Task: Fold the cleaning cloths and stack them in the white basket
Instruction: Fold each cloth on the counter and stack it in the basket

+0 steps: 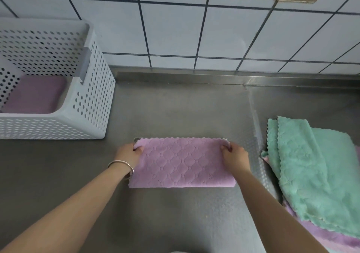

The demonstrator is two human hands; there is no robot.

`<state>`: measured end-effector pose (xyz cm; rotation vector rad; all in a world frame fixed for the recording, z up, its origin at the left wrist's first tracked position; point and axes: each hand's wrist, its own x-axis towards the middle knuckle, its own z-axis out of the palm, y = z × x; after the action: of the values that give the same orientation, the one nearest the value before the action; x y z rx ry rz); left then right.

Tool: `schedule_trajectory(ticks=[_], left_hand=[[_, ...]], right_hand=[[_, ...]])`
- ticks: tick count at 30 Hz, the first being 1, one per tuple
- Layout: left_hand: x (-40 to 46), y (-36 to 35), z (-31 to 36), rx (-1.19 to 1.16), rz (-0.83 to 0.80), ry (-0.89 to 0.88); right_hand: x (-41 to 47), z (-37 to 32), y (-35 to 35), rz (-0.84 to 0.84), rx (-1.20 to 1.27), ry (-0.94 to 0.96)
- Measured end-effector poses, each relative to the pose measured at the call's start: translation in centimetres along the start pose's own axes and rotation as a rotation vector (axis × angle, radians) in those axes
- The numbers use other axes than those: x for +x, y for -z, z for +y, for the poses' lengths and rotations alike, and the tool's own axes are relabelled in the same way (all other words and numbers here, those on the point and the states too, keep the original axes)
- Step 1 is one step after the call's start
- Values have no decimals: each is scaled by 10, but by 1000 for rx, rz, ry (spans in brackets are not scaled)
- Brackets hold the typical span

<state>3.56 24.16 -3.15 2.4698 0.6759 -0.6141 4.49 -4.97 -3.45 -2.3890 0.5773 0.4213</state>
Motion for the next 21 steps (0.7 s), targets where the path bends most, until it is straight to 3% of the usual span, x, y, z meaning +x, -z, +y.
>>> schedule_trajectory(ticks=[7,16,19,21], left_hand=[[5,-3,-1,2,8,40],[12,-2,1,179,10,62],[2,-3,-5,-4,202,91],[-9,-13,-7,-95,433,-49]], right_hand=[[2,-1,-6,56,-34,-30],[-1,-1,-5,116,-28,-96],[-2,5,5,123,139,-113],[-6,11,10,115,165,-120]])
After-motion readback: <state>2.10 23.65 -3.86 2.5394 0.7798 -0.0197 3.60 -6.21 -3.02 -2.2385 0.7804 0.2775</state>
